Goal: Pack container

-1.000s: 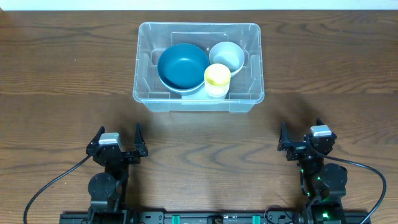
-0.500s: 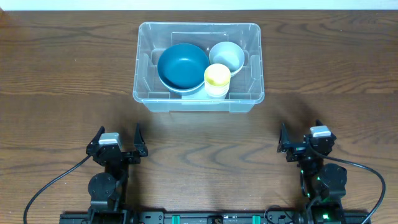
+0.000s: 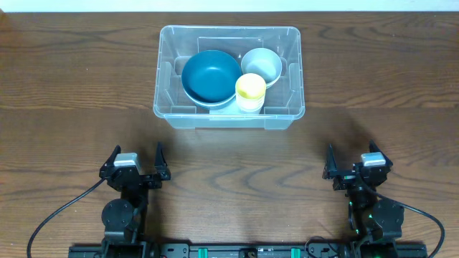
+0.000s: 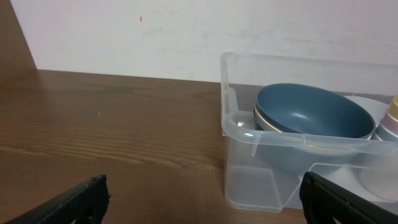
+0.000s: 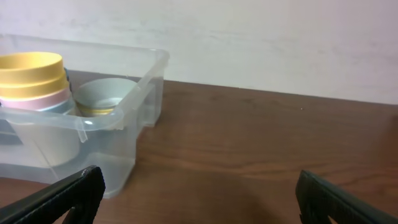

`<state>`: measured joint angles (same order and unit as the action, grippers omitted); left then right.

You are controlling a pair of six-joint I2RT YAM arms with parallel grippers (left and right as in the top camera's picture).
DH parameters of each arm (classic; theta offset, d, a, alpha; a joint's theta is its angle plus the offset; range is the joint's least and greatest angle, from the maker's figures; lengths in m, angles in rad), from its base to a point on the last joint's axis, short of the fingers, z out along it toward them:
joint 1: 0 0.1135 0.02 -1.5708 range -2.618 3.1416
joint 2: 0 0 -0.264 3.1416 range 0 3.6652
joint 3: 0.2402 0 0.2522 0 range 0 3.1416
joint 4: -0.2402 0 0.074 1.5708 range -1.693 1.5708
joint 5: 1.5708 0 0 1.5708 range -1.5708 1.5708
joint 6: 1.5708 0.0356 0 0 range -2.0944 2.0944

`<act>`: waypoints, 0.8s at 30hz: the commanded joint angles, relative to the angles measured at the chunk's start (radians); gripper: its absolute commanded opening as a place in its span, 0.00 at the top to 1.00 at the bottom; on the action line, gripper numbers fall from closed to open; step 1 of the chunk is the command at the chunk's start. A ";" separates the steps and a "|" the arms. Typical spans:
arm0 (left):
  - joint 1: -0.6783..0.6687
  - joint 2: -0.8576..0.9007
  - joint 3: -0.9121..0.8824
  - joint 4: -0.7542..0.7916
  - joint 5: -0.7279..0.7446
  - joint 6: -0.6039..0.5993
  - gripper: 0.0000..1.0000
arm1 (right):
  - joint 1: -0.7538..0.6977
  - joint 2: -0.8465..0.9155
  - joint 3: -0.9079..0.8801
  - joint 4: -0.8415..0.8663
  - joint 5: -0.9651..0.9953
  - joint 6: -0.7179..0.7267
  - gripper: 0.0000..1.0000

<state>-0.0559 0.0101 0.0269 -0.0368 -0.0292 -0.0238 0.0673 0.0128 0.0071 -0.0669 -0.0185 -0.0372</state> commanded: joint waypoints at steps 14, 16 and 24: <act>0.005 -0.006 -0.023 -0.034 -0.008 0.016 0.02 | -0.010 -0.008 -0.002 -0.007 0.018 -0.188 0.01; 0.005 -0.006 -0.023 -0.034 -0.008 0.016 0.02 | -0.010 -0.008 -0.002 -0.007 0.017 -0.188 0.01; 0.005 -0.006 -0.023 -0.034 -0.008 0.016 0.02 | -0.010 -0.008 -0.002 -0.006 0.024 -0.158 0.01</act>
<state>-0.0559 0.0101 0.0269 -0.0368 -0.0292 -0.0242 0.0673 0.0128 0.0071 -0.0681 -0.0074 -0.1959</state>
